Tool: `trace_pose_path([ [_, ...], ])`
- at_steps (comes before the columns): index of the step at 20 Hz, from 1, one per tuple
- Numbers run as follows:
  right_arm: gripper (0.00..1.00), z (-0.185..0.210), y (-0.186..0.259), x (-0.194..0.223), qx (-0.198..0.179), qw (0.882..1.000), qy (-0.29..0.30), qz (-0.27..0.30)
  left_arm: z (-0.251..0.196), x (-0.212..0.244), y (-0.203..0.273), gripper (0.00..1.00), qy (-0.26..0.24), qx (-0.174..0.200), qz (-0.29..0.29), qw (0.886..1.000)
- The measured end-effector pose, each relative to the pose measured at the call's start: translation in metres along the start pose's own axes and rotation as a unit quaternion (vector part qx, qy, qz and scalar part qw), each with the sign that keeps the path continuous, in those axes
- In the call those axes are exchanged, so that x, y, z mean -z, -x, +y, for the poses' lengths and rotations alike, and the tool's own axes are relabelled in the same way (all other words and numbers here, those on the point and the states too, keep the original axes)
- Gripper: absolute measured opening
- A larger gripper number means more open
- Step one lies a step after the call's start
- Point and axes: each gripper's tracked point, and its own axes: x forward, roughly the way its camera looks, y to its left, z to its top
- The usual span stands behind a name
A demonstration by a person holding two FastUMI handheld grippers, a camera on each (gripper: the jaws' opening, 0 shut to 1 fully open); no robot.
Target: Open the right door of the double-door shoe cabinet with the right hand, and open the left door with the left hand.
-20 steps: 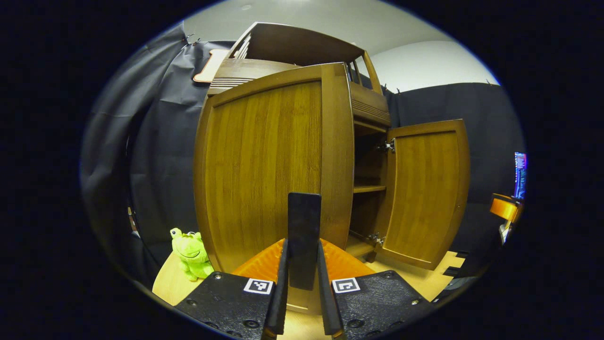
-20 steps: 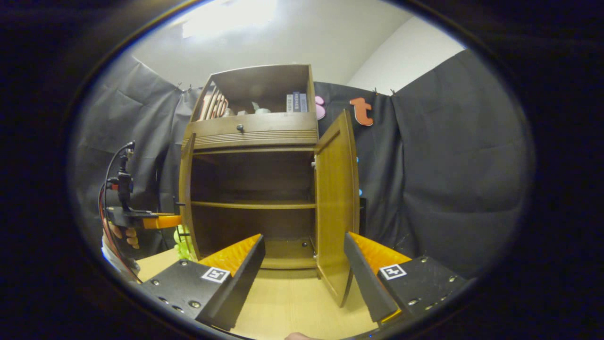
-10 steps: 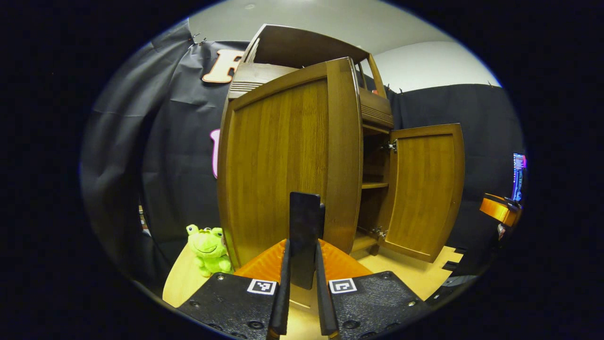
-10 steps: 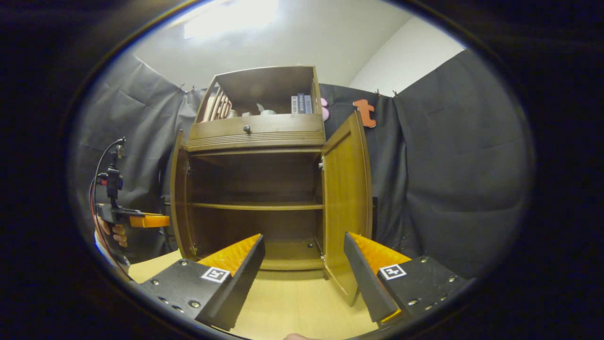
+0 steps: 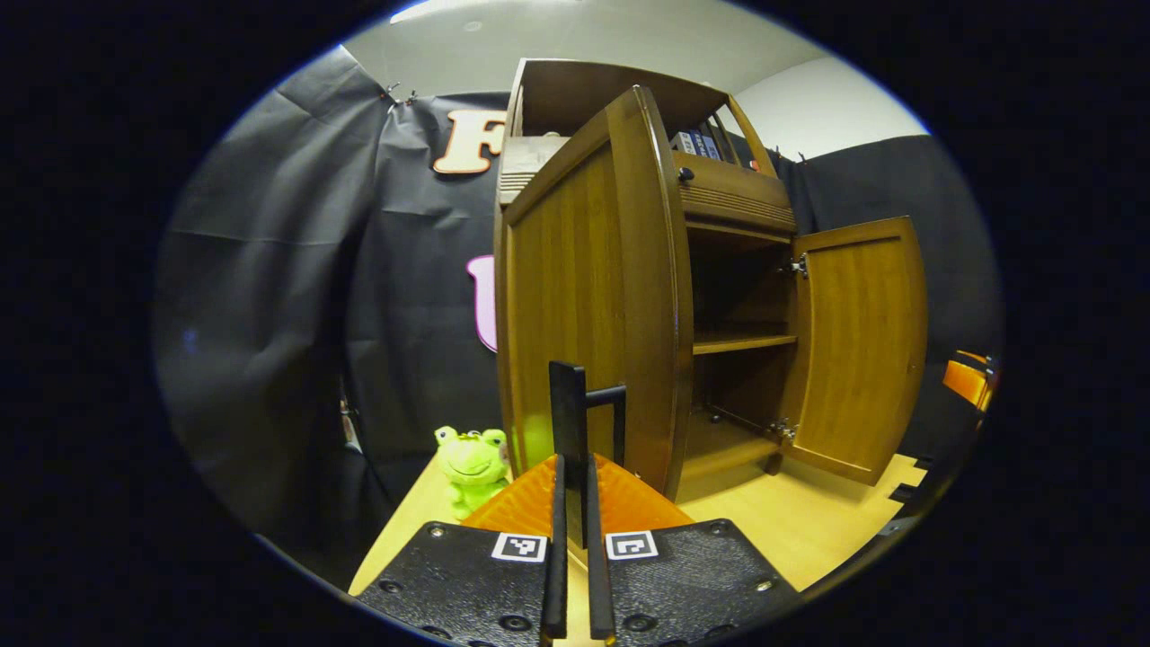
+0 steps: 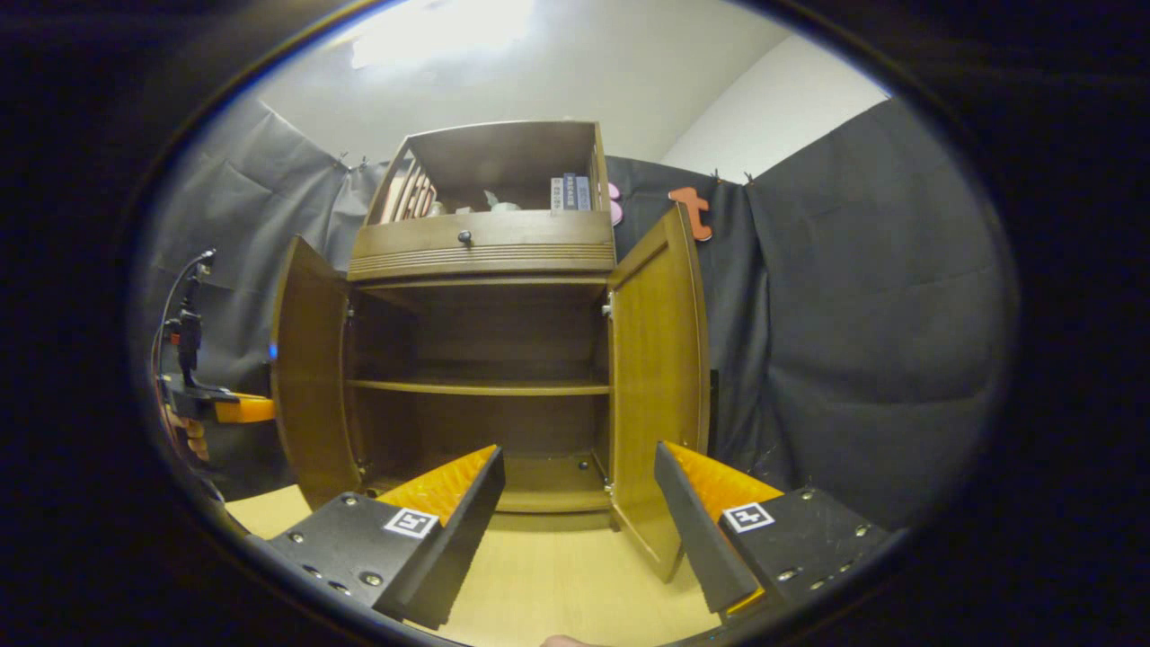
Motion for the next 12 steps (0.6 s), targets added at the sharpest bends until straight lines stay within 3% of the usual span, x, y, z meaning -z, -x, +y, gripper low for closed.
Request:
trace_pose_path([
  [6,0.96,0.021,-0.003,-0.004,-0.03,1.0,0.001,-0.007,0.057,0.003,0.003,0.05,-0.022,-0.056,-0.011,0.998],
  [7,0.99,0.019,-0.001,-0.005,-0.033,0.999,0.001,-0.01,0.069,0.009,0.002,0.05,-0.031,-0.062,-0.001,0.998],
  [12,0.99,0.019,0.002,-0.016,-0.038,0.999,-0.014,-0.024,0.102,0.005,-0.002,0.03,0.023,-0.015,-0.015,1.0],
])
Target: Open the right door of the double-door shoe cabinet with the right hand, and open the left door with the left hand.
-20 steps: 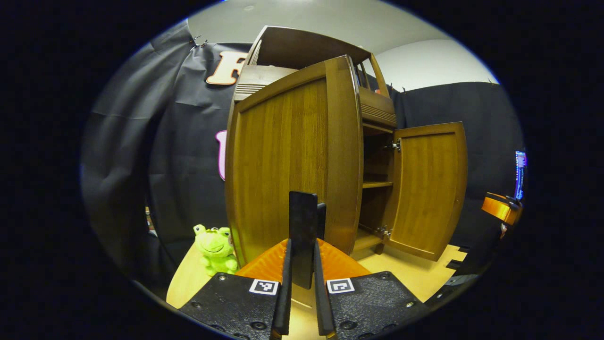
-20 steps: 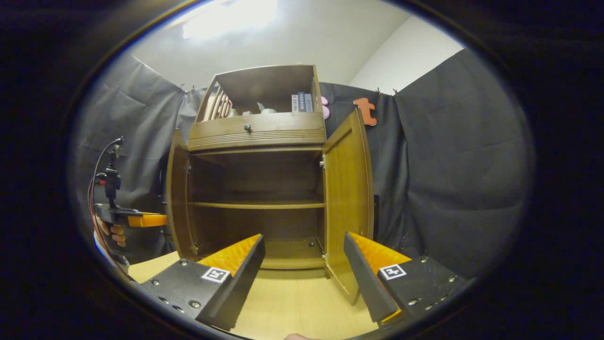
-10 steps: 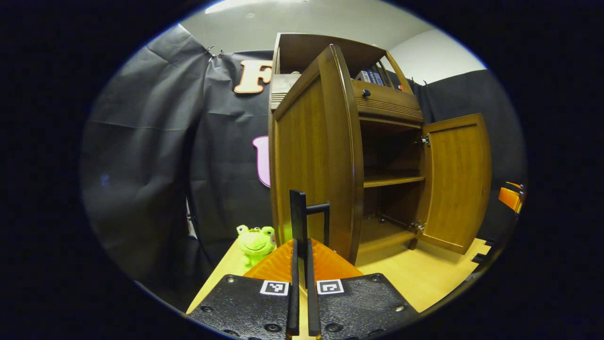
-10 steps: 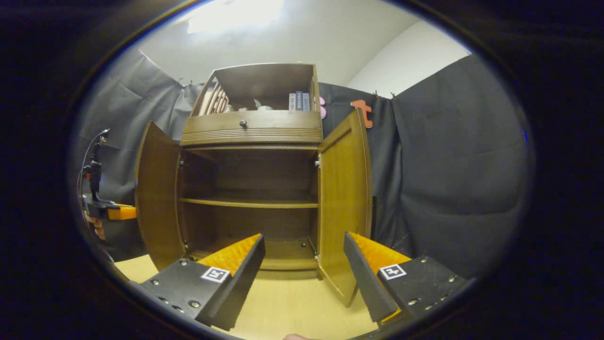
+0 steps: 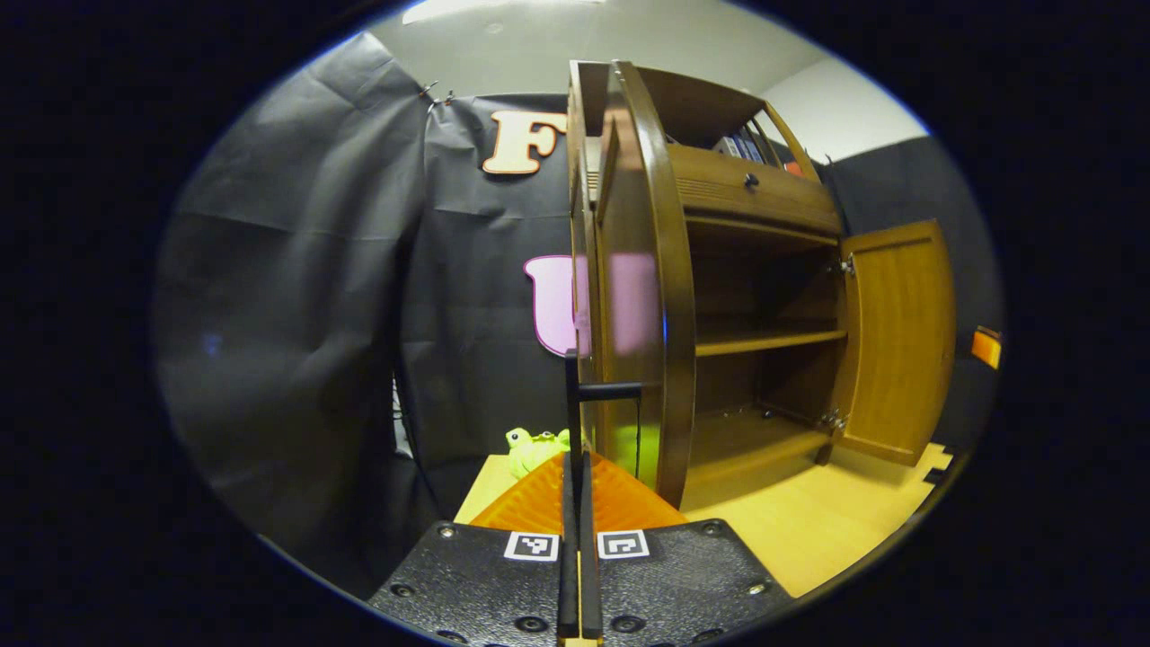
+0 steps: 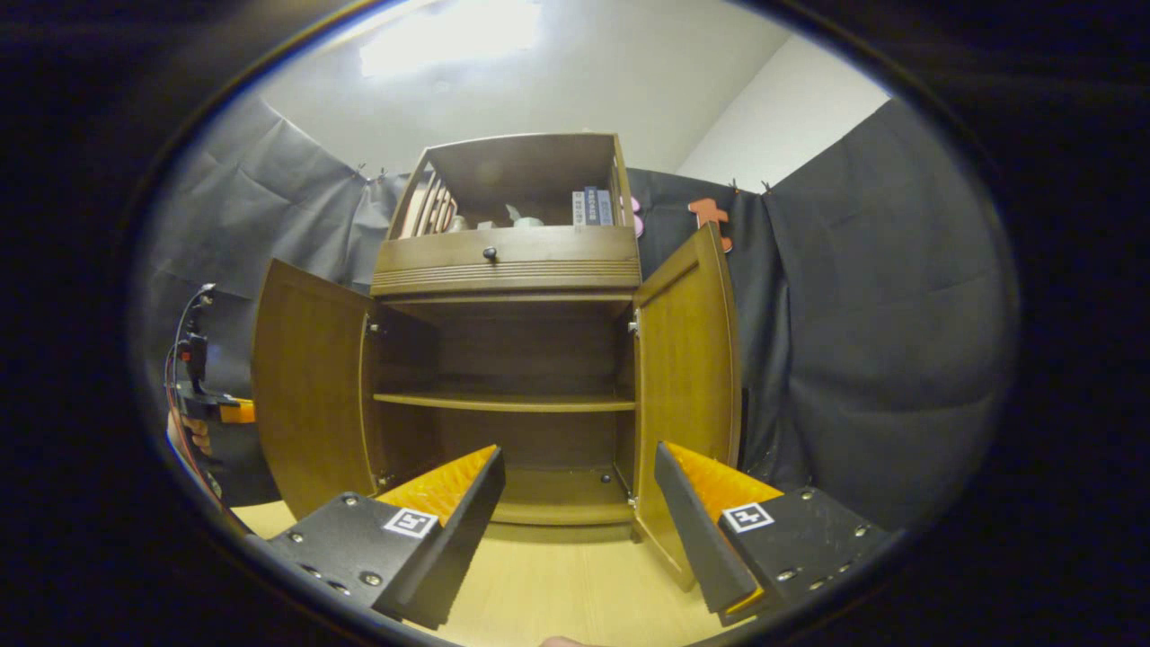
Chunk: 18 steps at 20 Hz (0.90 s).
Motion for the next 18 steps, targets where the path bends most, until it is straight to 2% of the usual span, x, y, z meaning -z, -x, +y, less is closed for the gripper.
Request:
trace_pose_path([
  [2,0.99,-0.001,-0.003,-0.005,0.005,1.0,0.001,-0.002,0.004,-0.003,-0.001,0.02,0.023,0.017,-0.003,1.0],
  [5,0.99,-0.002,-0.008,-0.003,0.008,1.0,0.003,0.003,0.002,0.001,-0.001,0.02,0.019,0.022,0.002,1.0],
  [8,0.96,-0.002,-0.006,-0.002,0.007,1.0,0.003,0.005,0.002,0.001,-0.001,0.02,0.024,0.017,0.005,1.0],
  [11,0.96,0.0,-0.005,0.0,0.002,1.0,0.003,0.007,0.003,0.004,-0.001,0.03,0.011,0.001,0.008,1.0],
  [12,0.99,-0.001,-0.005,0.0,0.001,1.0,0.005,0.008,-0.001,0.004,-0.001,0.03,0.01,-0.002,0.011,1.0],
  [13,0.99,-0.001,-0.004,0.0,0.0,1.0,0.006,0.008,-0.003,0.004,-0.001,0.0,0.012,-0.007,0.015,1.0],
  [14,0.99,0.0,-0.003,0.0,-0.003,1.0,0.006,0.008,-0.004,0.005,-0.002,0.08,0.018,-0.01,0.021,1.0],
  [16,0.99,0.002,-0.003,0.003,-0.008,1.0,0.006,0.009,-0.001,0.0,0.0,0.05,0.024,-0.02,0.021,0.999],
  [17,0.99,0.003,-0.003,0.004,-0.01,1.0,0.005,0.011,-0.001,-0.003,0.001,0.18,0.025,-0.025,0.019,0.999],
  [18,0.96,0.002,-0.004,0.007,-0.012,1.0,0.005,0.013,0.003,-0.002,0.004,0.24,0.028,-0.032,0.02,0.999],
])
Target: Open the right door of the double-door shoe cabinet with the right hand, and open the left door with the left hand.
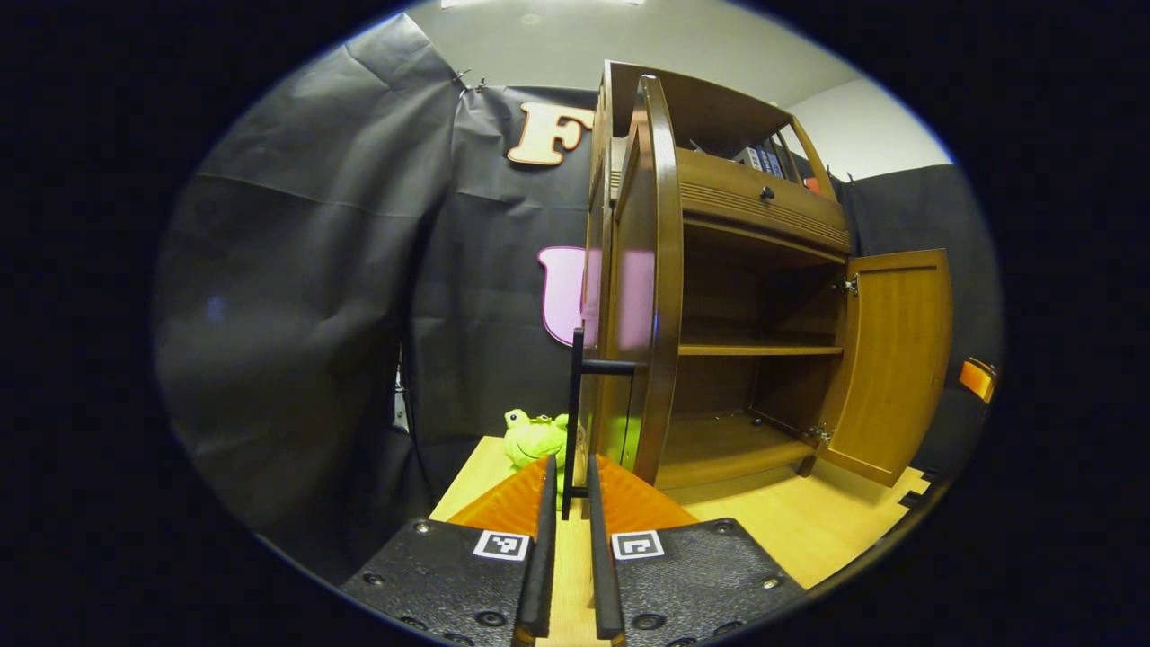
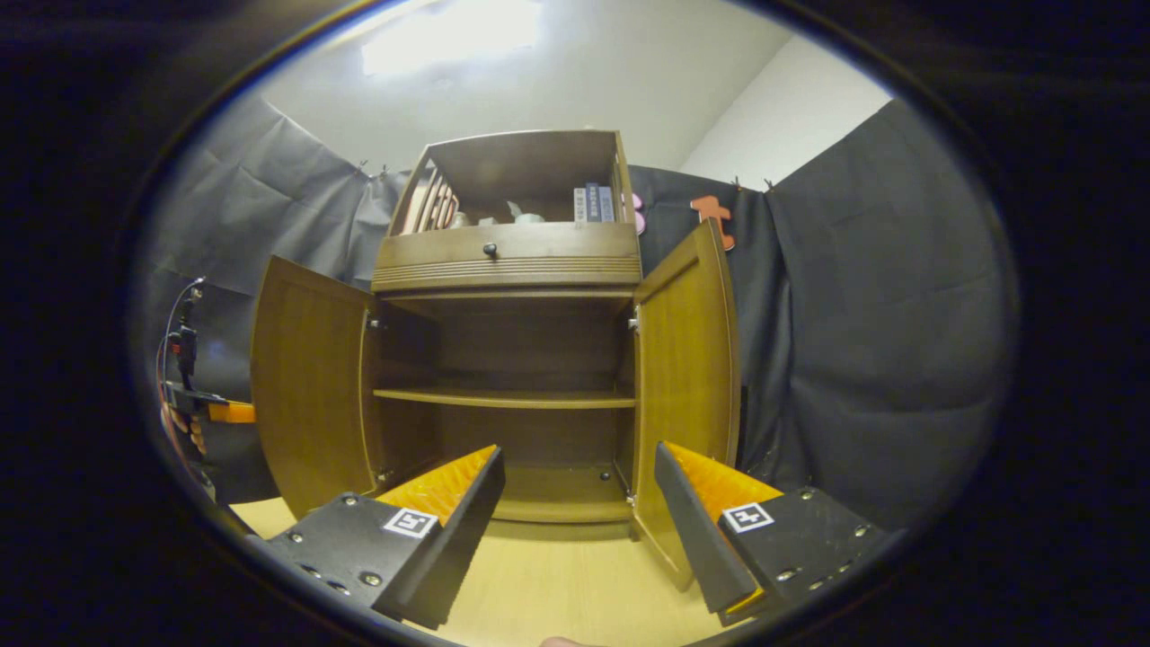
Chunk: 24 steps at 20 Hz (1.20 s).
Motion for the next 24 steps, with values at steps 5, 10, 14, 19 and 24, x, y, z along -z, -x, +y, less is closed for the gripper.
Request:
trace_pose_path([
  [5,1.0,-0.004,-0.001,0.009,-0.004,1.0,-0.004,0.012,0.018,-0.002,0.026,0.53,0.004,-0.059,-0.008,0.998],
  [10,0.99,-0.006,0.0,0.015,-0.007,1.0,-0.013,0.027,0.016,-0.008,0.038,0.79,-0.005,-0.092,-0.01,0.996],
  [14,0.99,-0.01,0.0,0.015,-0.003,1.0,0.004,0.03,0.001,-0.005,0.043,0.95,0.001,-0.095,0.009,0.995],
  [19,0.99,-0.017,0.001,0.021,-0.003,0.999,0.008,0.045,-0.032,-0.01,0.053,0.92,-0.017,-0.088,0.01,0.996],
  [24,1.0,-0.011,0.0,0.027,-0.008,0.998,0.013,0.06,-0.083,-0.015,0.05,0.92,-0.015,-0.054,0.007,0.998],
])
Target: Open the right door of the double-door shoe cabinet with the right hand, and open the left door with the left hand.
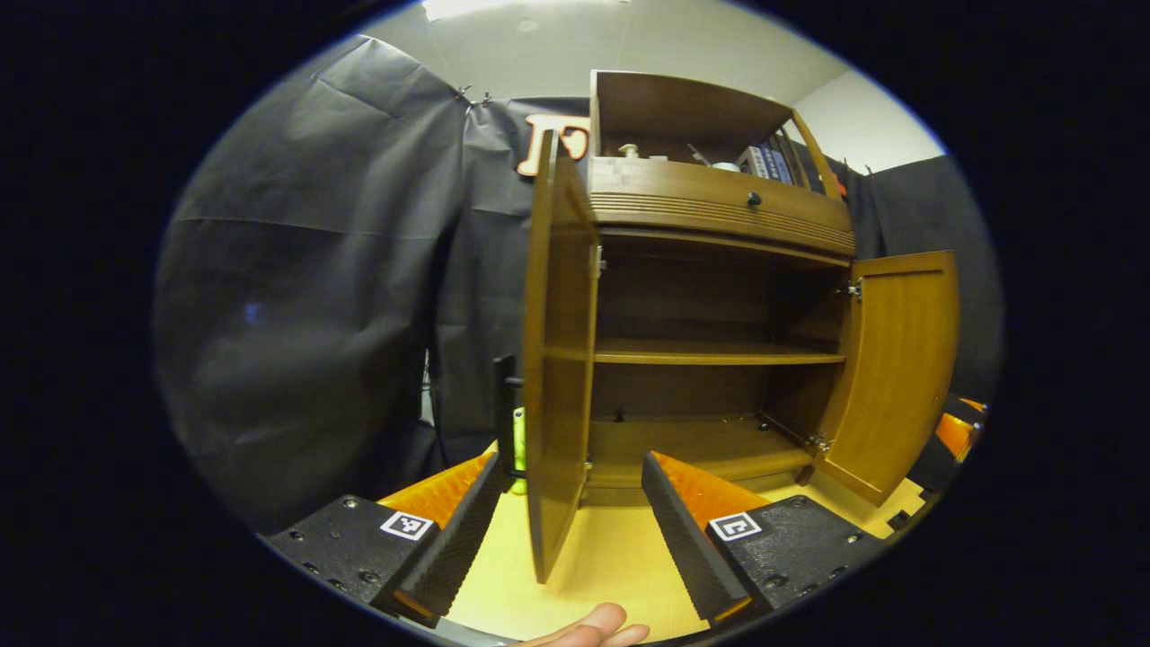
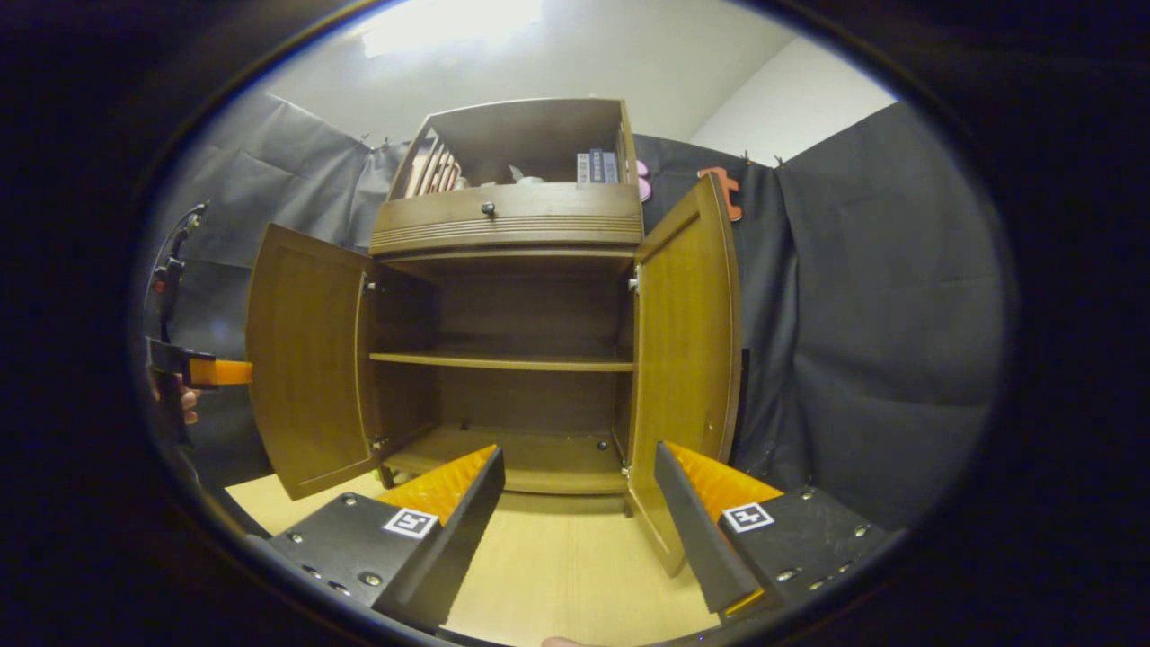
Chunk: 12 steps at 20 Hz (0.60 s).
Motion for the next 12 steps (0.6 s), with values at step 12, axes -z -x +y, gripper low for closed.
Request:
trace_pose_path([
  [12,0.99,0.029,0.001,-0.004,-0.022,1.0,0.005,0.004,-0.123,-0.001,0.002,0.93,-0.031,0.067,-0.019,0.997],
])
